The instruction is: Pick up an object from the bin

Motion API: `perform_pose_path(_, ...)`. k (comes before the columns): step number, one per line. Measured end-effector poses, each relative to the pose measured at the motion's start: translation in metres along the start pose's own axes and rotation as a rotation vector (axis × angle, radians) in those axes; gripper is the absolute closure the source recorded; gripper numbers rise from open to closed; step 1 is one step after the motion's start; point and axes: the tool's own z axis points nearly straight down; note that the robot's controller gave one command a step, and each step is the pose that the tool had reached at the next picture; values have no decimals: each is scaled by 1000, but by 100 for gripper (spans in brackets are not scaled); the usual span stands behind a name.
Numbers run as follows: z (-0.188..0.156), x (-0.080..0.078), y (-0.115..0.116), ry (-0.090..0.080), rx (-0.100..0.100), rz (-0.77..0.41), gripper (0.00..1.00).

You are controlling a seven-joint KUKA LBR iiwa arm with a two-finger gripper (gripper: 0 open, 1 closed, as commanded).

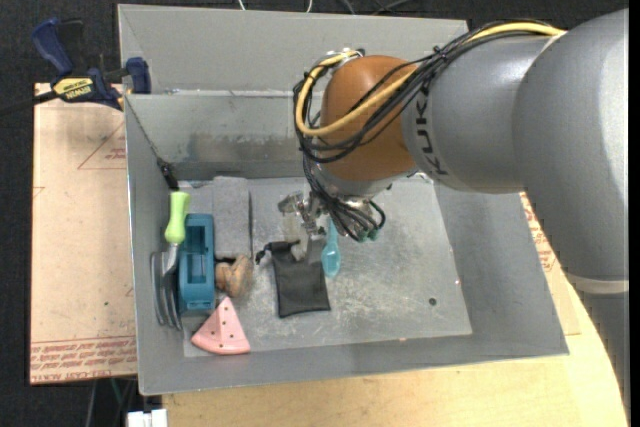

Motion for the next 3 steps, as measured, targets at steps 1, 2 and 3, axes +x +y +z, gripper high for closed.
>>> perform_pose_path(1,-20,-2,0,-6,0,0,100)
perform_pose_path(2,-36,-2,0,-3,0,0,100)
perform_pose_path(3,-60,-3,1,-4,0,1,100)
